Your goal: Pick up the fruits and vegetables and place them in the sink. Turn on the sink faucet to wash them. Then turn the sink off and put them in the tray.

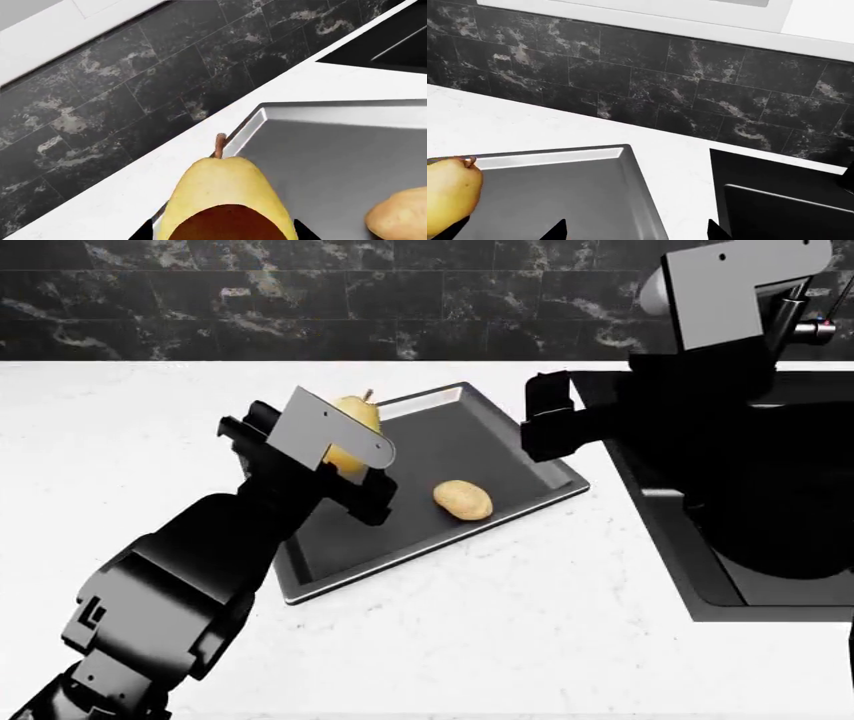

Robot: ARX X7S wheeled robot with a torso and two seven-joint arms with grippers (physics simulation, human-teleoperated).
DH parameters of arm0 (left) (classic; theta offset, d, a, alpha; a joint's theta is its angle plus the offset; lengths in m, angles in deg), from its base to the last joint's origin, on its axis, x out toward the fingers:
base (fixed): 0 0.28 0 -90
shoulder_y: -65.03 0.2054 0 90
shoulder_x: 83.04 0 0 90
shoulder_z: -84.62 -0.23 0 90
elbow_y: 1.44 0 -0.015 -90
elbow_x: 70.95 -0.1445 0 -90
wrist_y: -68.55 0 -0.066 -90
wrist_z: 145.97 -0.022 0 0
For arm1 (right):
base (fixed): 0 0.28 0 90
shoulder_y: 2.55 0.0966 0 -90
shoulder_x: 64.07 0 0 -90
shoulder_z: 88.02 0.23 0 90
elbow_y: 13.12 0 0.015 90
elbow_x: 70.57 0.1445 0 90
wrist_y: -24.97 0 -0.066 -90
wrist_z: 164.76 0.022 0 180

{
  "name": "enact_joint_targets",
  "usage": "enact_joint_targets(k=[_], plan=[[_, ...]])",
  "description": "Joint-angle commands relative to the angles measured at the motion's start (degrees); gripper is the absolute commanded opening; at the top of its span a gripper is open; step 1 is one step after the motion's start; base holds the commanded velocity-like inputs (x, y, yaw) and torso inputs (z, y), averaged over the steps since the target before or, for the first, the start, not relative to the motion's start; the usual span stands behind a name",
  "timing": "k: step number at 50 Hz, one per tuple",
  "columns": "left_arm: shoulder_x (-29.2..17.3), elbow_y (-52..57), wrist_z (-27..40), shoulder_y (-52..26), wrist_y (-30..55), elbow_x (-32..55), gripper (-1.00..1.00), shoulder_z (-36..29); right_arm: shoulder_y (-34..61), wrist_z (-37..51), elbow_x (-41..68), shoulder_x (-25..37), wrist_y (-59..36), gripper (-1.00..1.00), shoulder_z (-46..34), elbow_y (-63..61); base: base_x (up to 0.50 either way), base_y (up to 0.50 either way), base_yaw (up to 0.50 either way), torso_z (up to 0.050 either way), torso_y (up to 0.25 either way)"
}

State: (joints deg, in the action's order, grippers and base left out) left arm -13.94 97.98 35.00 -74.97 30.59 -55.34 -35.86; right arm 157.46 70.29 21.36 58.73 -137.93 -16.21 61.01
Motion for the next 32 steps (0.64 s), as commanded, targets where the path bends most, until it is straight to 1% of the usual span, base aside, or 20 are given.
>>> enact_joint_targets(k=[1,28,30,32], plan=[[-0.06,-0.25,1.18,-0.26,-0.21,0.17,1.0,0.12,-0.15,-0.39,-0.34,0.15,0.55,1.0,-0.42,0.07,0.0,0.0,0.0,0.0,0.0],[-0.16,0.01,1.77,-0.68,-0.37,-0.03,1.0,-0.2,-0.02,-1.29,-1.1,0.46,1.6,1.0,-1.41,0.54,0.0,0.0,0.0,0.0,0.0],[-0.16,0.09,1.88,-0.71,-0.47,-0.03,1.0,-0.09,0.03,-1.18,-0.95,0.53,1.64,1.0,-1.41,0.52,0.0,0.0,0.0,0.0,0.0],[0.06,1.05,2.9,-0.72,-1.66,-0.06,1.0,1.37,0.1,-1.08,-0.78,0.61,1.74,1.0,-1.34,0.46,0.0,0.0,0.0,0.0,0.0]])
